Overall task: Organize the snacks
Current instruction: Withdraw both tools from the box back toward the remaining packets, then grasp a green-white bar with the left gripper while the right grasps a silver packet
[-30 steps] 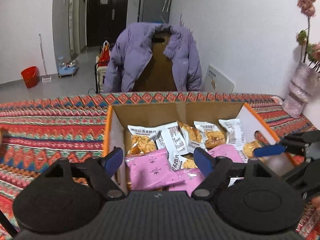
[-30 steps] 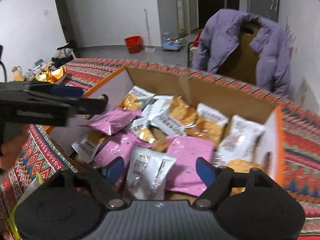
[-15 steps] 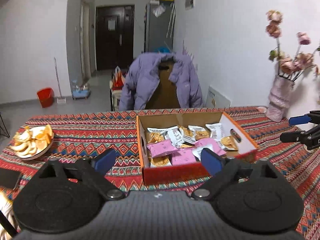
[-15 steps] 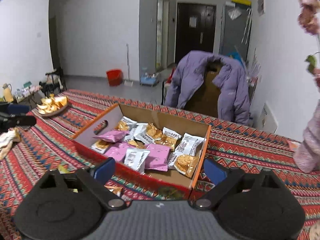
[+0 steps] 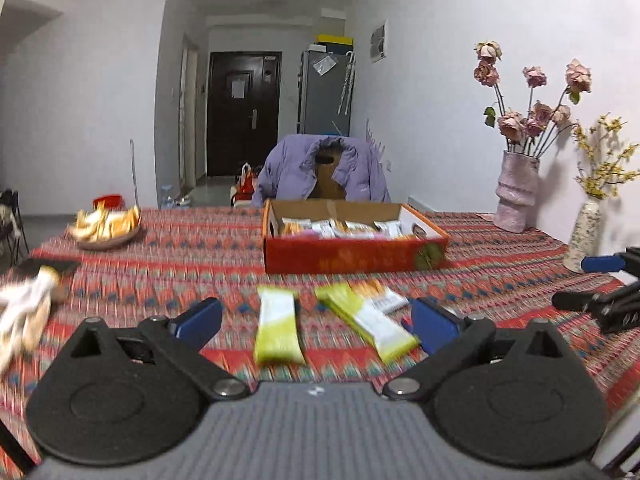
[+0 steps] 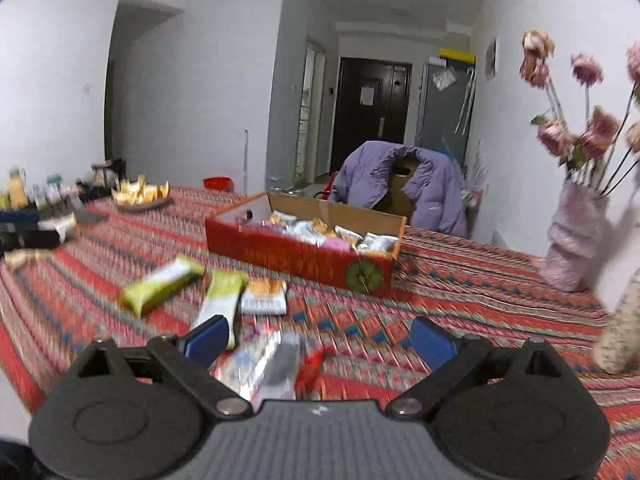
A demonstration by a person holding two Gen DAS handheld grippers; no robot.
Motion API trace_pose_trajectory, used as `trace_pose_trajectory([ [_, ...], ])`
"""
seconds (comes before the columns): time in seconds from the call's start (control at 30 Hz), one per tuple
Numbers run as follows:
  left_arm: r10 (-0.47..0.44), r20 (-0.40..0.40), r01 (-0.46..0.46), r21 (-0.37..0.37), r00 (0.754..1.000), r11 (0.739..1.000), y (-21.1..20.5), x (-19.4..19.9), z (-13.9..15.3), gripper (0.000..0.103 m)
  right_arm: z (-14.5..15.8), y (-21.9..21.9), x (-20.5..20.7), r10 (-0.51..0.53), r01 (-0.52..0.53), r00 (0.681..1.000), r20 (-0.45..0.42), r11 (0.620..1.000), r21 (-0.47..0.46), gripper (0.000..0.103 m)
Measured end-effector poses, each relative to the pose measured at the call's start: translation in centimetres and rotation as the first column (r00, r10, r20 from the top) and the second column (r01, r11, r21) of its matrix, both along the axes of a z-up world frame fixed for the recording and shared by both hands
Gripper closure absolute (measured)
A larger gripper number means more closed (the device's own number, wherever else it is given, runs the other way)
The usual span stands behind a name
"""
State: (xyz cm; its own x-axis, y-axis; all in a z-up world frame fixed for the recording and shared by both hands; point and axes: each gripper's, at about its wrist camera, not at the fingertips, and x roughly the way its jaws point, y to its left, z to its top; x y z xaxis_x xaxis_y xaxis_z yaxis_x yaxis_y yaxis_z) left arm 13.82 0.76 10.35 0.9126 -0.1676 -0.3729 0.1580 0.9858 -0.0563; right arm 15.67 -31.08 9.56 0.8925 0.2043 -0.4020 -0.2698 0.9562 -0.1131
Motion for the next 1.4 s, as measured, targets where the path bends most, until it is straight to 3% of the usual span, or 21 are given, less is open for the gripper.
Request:
trace_pose_trajectory([
  [0.13, 0.009, -0.046, -0.011, -0.022, 0.999, 1.000, 0.3, -3.5, -2.0, 0.000, -2.5, 0.0, -3.9, -0.008, 0.009, 1.000, -0.029, 1.000, 0.017, 0.005],
  [0.37, 0.031, -0.107, -0.032, -0.009, 0.994, 0.999, 0.2, -5.7, -4.9, 0.000, -5.7, 1.1, -7.0, 0.024, -0.023, 0.997, -0.076, 1.000, 0.011, 0.005],
  [0.67, 0.054, -0.127, -0.057, -0.022, 0.990, 0.998, 0.7, -5.0, -5.7, 0.000, -5.9, 2.1, -6.7, 0.030, -0.028, 0.997, -0.078, 0.999, 0.021, 0.005],
  [1.0, 0.031, -0.220, -0.032, 0.000, 0.975, 0.999, 0.9, 1.0, -7.0, 0.000, -6.8, 4.2, -1.3, 0.008, -0.003, 0.991, -0.135, 0.999, 0.033, 0.005],
  [1.27, 0.026, -0.274, -0.018, 0.032, 0.962, 0.999, 1.0, 9.8, -7.5, 0.002, -7.6, 5.3, 6.4, -0.011, 0.045, 0.982, -0.187, 0.983, 0.177, 0.006],
  [1.4, 0.030, -0.304, -0.018, 0.042, 0.952, 0.999, 0.7, 14.4, -8.2, 0.018, -8.3, 6.1, 10.3, -0.043, 0.080, 0.976, -0.215, 0.983, 0.165, 0.013],
])
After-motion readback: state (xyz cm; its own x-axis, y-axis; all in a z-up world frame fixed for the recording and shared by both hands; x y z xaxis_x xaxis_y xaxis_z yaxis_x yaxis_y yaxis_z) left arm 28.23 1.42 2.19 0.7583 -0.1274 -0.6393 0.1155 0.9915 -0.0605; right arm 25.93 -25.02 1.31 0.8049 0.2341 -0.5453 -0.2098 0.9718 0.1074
